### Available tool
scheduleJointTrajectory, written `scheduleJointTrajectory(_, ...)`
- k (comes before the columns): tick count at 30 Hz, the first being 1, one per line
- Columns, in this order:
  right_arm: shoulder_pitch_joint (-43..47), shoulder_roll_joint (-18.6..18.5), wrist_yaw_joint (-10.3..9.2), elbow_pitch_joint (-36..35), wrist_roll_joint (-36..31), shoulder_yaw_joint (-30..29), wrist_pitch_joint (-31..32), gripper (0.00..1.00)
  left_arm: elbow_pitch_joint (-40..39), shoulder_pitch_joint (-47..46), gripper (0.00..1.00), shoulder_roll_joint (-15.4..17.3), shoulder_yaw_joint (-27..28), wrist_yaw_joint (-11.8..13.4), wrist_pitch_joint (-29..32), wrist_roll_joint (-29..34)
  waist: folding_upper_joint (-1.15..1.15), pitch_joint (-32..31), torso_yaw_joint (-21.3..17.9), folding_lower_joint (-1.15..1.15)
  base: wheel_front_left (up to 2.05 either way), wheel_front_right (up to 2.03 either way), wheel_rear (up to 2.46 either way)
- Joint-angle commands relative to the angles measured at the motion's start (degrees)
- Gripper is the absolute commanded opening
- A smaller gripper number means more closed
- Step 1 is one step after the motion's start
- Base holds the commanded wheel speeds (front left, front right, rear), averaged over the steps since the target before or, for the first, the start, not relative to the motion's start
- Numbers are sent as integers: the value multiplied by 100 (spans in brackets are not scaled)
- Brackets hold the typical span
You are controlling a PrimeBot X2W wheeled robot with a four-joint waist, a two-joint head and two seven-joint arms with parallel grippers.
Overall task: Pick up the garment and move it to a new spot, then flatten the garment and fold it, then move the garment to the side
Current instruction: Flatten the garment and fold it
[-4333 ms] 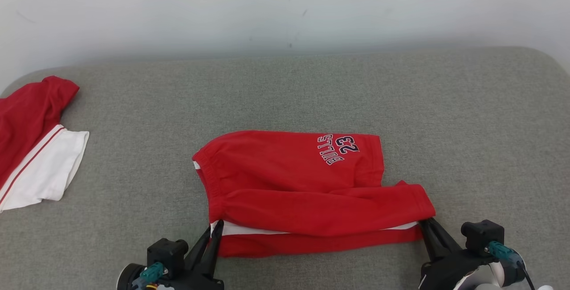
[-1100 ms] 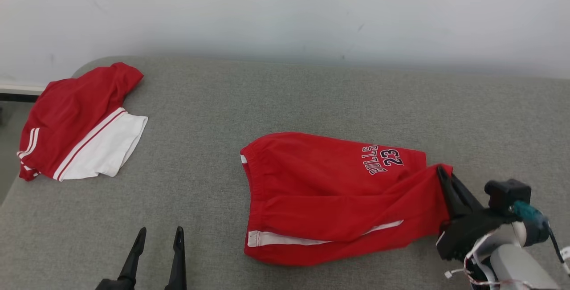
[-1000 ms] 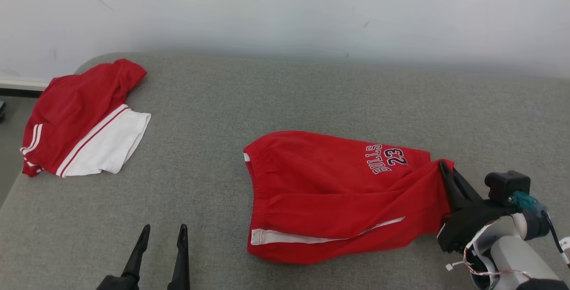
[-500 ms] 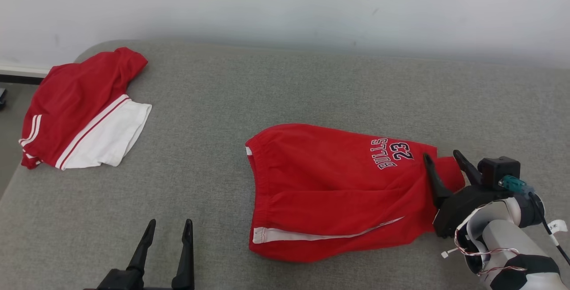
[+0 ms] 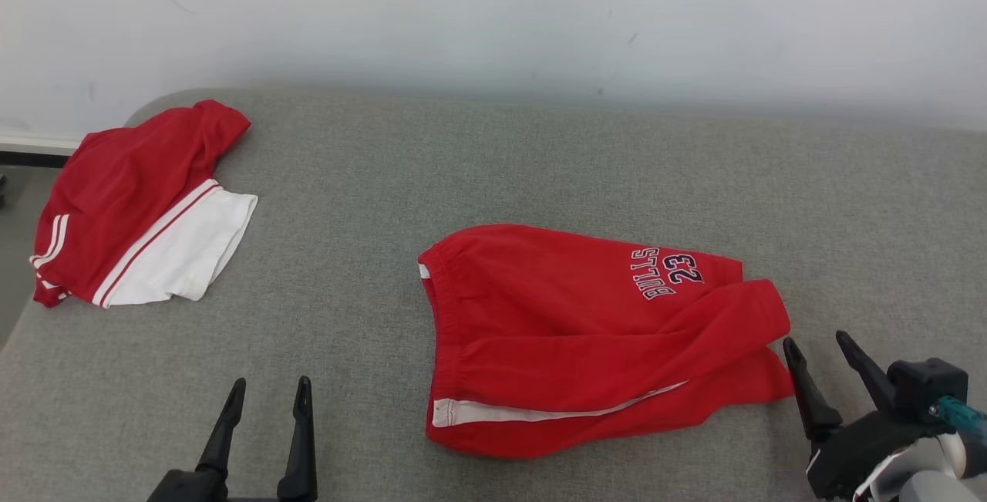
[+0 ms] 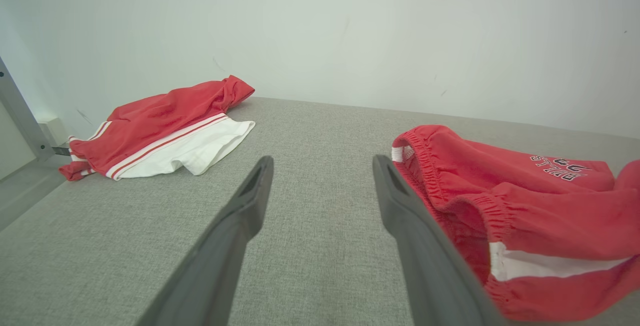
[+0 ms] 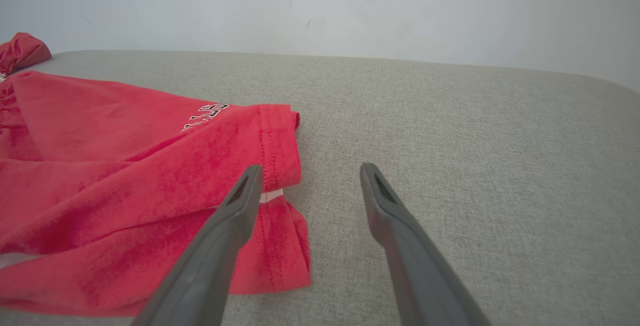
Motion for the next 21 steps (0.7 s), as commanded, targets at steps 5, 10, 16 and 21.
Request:
scheduleJointTrajectory(5, 352, -75, 6, -320, -54, -47, 22, 100, -54, 88, 100, -7, 78, -23, -19, 58, 0, 11, -29, 0, 0, 0, 0)
scheduleJointTrajectory(10, 413, -8, 6, -307, -51, 2, 163, 100, -6, 52, 100, -7, 28, -27, -19, 68, 0, 0, 46, 0, 0, 0, 0)
scheduleJointTrajectory(16, 527, 36, 6, -233, -90, 58, 160, 100, -15, 62, 100, -7, 25, -31, -19, 50, 0, 19, 145, 0, 0, 0, 0)
scheduleJointTrajectory(21, 337, 140, 6, -62, -154, 136, 206, 100, -13, 37, 100, -7, 32, -32, -19, 30, 0, 85, 146, 0, 0, 0, 0)
